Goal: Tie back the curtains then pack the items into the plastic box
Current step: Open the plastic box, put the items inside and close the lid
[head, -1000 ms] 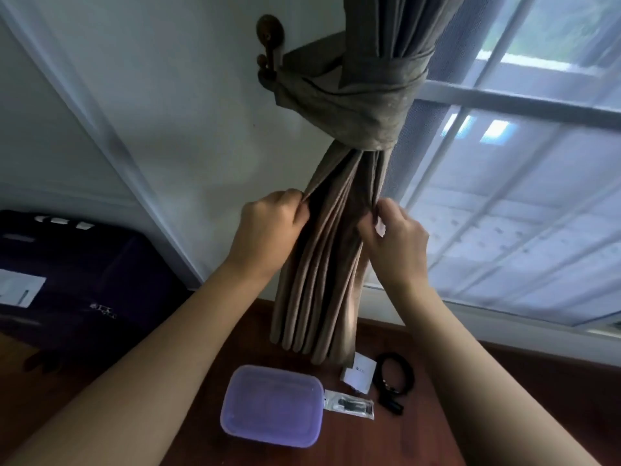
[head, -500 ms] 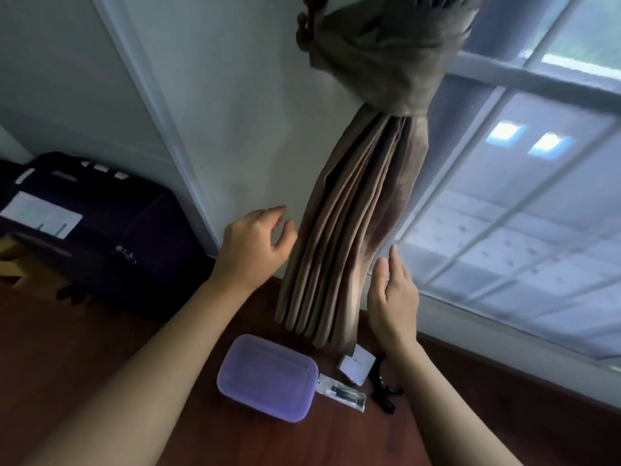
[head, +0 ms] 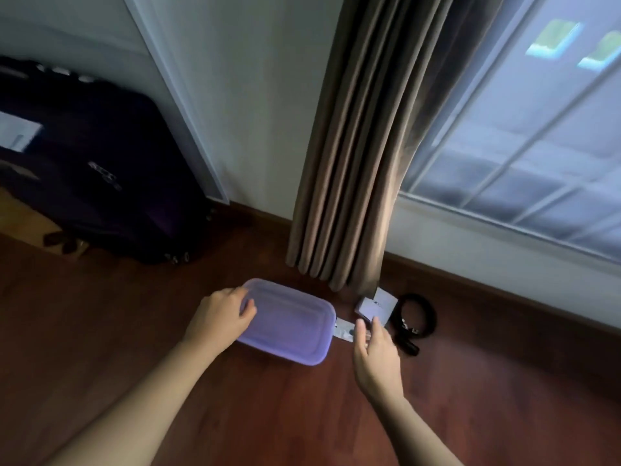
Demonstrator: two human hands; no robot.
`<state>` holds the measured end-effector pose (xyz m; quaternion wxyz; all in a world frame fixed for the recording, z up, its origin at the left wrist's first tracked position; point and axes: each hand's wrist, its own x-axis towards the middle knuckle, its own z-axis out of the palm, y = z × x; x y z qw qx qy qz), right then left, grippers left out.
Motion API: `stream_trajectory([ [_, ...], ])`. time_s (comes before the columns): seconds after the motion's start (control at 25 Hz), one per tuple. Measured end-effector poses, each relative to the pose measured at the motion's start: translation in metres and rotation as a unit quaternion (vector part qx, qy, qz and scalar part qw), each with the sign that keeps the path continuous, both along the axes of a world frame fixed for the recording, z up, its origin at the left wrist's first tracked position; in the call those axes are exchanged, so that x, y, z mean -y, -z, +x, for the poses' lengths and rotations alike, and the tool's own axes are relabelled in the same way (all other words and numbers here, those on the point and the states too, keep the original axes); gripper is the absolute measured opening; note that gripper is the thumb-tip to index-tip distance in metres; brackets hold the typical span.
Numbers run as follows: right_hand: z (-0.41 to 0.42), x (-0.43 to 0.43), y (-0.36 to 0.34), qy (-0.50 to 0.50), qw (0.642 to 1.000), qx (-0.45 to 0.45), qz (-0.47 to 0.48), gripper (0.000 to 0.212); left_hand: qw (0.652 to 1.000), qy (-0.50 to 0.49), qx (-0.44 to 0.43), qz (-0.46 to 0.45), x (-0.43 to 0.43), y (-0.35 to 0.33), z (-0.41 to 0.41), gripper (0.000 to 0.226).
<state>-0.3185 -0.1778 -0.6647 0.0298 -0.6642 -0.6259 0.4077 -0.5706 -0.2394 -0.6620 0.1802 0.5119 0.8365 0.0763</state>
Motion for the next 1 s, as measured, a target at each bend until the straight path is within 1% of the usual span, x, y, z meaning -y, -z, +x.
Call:
stream_trajectory([
  [0.16, -0.007, 0.012, 0.101, -0.028, 0.999, 0.017, -0.036, 0.067, 0.998, -0.008, -0.018, -0.063, 0.022, 0.104, -0.006, 0.029],
  [0.44, -0.022, -0.012, 0.282, -0.053, 0.998, 0.044, 0.004, 0.076, 0.995, -0.052, -0.067, -0.046, 0.005, 0.282, -0.032, 0.034],
  [0.52, -0.030, -0.023, 0.326, -0.050, 0.997, 0.044, 0.027, 0.081, 0.992, -0.092, -0.080, -0.036, -0.005, 0.324, -0.044, 0.041],
  [0.6, -0.038, -0.029, 0.358, -0.047, 0.996, 0.039, 0.057, 0.084, 0.987, -0.139, -0.075, -0.009, -0.012, 0.359, -0.058, 0.049],
  [0.68, -0.042, -0.029, 0.378, -0.050, 0.995, 0.025, 0.079, 0.083, 0.985, -0.158, -0.061, 0.009, -0.016, 0.382, -0.067, 0.054],
  [0.8, -0.042, -0.026, 0.390, -0.040, 0.995, -0.003, 0.090, 0.076, 0.983, -0.178, -0.035, 0.039, -0.018, 0.399, -0.068, 0.056],
  [1.0, -0.046, -0.026, 0.383, -0.025, 0.997, -0.022, 0.076, 0.063, 0.983, -0.182, -0.020, 0.034, -0.011, 0.386, -0.070, 0.055],
])
